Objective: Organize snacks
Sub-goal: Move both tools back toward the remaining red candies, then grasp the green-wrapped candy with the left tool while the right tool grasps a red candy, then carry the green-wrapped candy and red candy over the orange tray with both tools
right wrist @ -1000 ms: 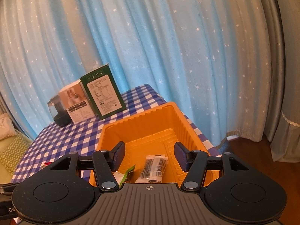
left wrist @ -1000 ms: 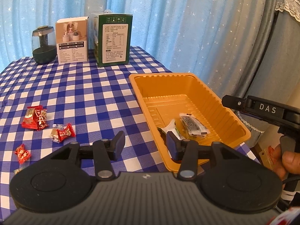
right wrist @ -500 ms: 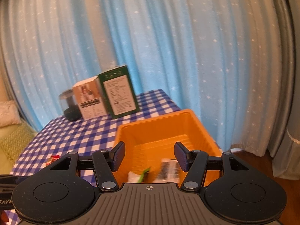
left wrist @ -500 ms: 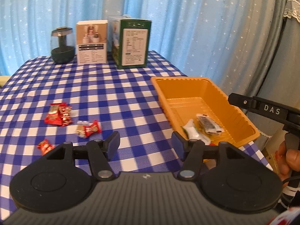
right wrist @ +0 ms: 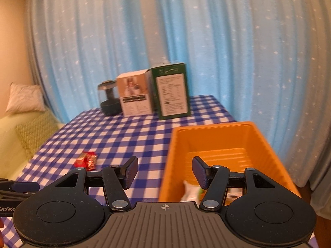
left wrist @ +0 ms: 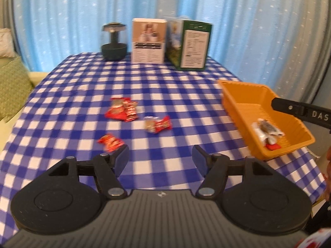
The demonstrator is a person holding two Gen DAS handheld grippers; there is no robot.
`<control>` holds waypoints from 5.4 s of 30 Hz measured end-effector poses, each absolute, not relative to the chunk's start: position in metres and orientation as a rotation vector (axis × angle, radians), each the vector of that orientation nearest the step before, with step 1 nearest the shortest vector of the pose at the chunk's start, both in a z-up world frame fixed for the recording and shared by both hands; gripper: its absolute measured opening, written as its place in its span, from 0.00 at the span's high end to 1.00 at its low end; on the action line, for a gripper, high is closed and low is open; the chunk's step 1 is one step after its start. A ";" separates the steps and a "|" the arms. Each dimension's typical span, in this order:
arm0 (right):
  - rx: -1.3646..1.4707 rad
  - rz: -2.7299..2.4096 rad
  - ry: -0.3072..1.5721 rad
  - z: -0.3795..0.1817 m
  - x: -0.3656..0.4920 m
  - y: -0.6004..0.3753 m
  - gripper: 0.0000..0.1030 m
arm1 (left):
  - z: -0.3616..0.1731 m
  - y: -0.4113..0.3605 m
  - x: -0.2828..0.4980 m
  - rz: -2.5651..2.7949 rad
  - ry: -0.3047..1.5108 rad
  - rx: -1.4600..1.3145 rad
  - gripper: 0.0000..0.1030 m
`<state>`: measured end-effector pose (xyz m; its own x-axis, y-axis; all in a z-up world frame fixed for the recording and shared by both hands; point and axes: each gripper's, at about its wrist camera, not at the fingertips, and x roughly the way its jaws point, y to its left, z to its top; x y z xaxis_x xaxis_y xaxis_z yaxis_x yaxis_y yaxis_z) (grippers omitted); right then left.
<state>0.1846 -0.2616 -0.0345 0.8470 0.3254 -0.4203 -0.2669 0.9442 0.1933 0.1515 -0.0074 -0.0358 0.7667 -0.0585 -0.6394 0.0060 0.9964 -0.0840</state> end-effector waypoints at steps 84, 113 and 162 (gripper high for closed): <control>-0.090 0.734 0.686 -0.125 0.258 -0.017 0.44 | -0.108 0.154 0.204 0.083 0.788 -0.086 0.82; -0.180 0.635 0.642 -0.117 0.249 -0.037 0.99 | -0.098 0.122 0.195 0.007 0.759 -0.057 0.82; -0.167 0.577 0.651 -0.129 0.233 -0.062 0.76 | -0.108 0.111 0.191 -0.016 0.756 -0.114 0.82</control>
<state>0.2327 -0.0616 -0.1288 0.6454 0.4537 -0.6145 -0.5553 0.8311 0.0303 0.1911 0.1106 -0.1078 0.7278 -0.0552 -0.6836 -0.0270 0.9937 -0.1090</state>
